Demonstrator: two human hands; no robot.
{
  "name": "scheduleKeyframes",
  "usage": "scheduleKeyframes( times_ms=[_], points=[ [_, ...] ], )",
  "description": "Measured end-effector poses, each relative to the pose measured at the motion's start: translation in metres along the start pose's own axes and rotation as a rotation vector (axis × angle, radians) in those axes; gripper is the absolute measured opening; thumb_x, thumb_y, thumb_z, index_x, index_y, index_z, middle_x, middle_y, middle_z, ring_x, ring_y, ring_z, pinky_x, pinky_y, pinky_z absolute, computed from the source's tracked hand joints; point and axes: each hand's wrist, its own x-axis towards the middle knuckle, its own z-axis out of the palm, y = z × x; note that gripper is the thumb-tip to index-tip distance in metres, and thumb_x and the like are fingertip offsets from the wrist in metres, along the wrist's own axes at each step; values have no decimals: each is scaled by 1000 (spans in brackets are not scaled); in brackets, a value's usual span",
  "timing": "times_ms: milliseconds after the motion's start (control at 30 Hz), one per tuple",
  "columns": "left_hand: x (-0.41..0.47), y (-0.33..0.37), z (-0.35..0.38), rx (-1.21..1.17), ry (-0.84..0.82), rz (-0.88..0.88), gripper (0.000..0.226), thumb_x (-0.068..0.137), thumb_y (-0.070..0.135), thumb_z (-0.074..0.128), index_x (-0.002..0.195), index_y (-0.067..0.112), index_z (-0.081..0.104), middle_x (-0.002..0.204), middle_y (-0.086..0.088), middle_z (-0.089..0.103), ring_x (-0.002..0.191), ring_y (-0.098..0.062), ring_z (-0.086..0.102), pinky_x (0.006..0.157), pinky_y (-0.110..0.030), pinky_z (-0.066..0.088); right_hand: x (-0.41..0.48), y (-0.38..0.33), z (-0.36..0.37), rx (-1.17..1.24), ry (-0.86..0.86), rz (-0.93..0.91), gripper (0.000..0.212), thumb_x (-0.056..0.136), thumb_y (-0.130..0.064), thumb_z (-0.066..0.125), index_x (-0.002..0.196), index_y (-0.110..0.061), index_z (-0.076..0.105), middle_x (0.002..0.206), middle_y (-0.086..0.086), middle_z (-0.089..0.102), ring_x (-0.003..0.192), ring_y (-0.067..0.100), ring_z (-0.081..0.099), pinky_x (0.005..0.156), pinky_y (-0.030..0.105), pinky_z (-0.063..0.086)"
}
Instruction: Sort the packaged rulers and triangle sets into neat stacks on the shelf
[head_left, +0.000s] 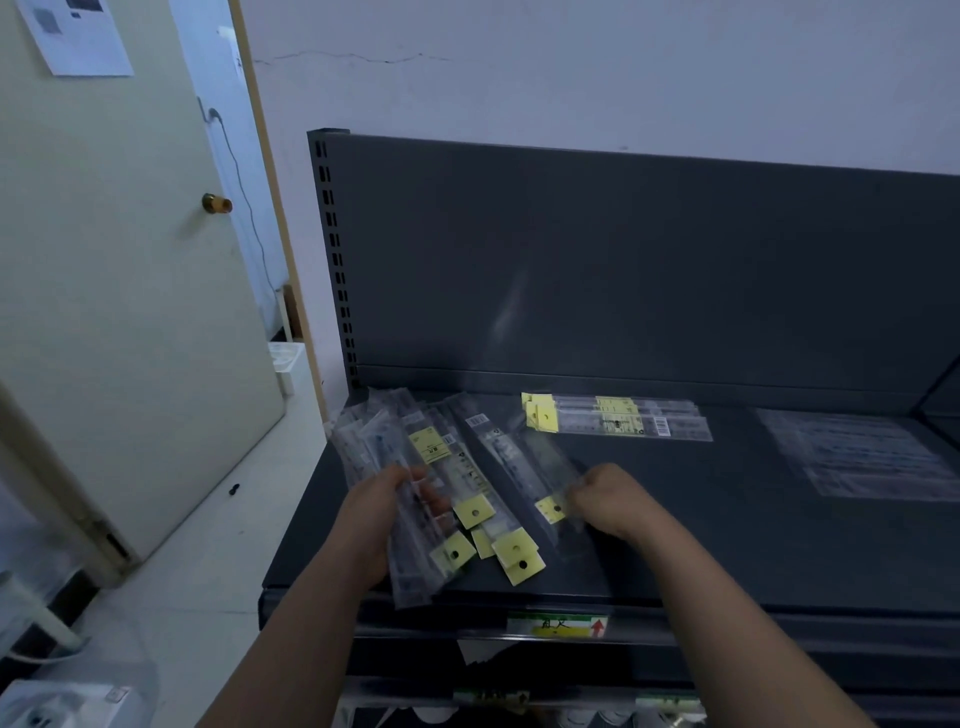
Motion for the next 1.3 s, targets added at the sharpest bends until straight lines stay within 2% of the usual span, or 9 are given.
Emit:
scheduleKeyframes(
  times_ms=[133, 267, 467, 567, 667, 933, 1100, 1167, 1300],
  points=[
    [-4, -2, 5, -40, 6, -15, 18, 99, 13, 38, 88, 4, 50, 64, -10, 45, 60, -23, 45, 64, -37, 44, -13, -8, 15, -237, 57, 64, 37, 76, -48, 70, 89, -15, 59, 86, -2, 63, 77, 17, 60, 64, 26, 45],
    [-1, -4, 3, -10, -2, -4, 21, 99, 14, 39, 88, 2, 52, 64, -11, 48, 60, -25, 50, 68, -41, 48, -15, -19, 17, -280, 67, 138, 52, 73, -42, 78, 110, -14, 55, 107, 3, 62, 97, 23, 61, 69, 28, 44],
    [-2, -6, 2, 70, -41, 30, 21, 99, 15, 41, 95, 1, 55, 63, -10, 52, 54, -24, 54, 61, -40, 58, -8, -10, 11, -198, 16, 197, 35, 68, -29, 83, 82, -11, 57, 82, 2, 64, 78, 20, 64, 66, 27, 47],
    [-1, -6, 4, 81, -51, 19, 16, 97, 12, 45, 89, 1, 55, 60, -9, 51, 46, -19, 49, 57, -39, 55, -3, 3, 9, -54, 55, 179, 25, 73, -23, 79, 79, -4, 63, 72, 6, 62, 64, 20, 60, 59, 27, 47],
    [-2, -5, 7, 88, -83, 33, 5, 90, 6, 57, 92, 2, 54, 63, -10, 56, 44, -17, 48, 52, -32, 52, -8, 15, 5, 383, 105, 109, 16, 82, -9, 72, 88, 5, 67, 69, 14, 64, 53, 20, 56, 54, 29, 47],
    [-8, -16, 41, 263, -171, 126, 24, 77, 4, 76, 93, 3, 58, 69, -11, 60, 56, -20, 59, 55, -31, 53, -34, -11, 1, 991, 51, -1, 12, 81, 3, 70, 85, 2, 60, 74, 17, 68, 52, 20, 64, 42, 24, 52],
    [-12, -13, 53, 210, -167, 199, 18, 83, -4, 68, 96, 2, 58, 72, -14, 60, 49, -16, 57, 46, -25, 50, -43, -17, 10, 1023, -122, -66, 6, 85, 3, 64, 88, 4, 59, 68, 18, 69, 51, 20, 67, 41, 24, 52],
    [-10, -10, 49, 219, -135, 202, 17, 81, -2, 70, 95, 1, 61, 73, -17, 64, 50, -19, 59, 46, -25, 50, -44, -14, 8, 956, -184, -63, 4, 91, -3, 60, 90, -1, 57, 70, 15, 69, 58, 21, 68, 50, 28, 57],
    [-15, 0, 37, 335, -138, 127, 21, 73, 7, 78, 91, 4, 67, 76, -13, 69, 57, -20, 61, 48, -25, 51, -32, -13, -4, 879, -11, -72, 12, 97, -15, 54, 88, -7, 57, 81, 9, 65, 70, 19, 66, 60, 28, 57]
  ],
)
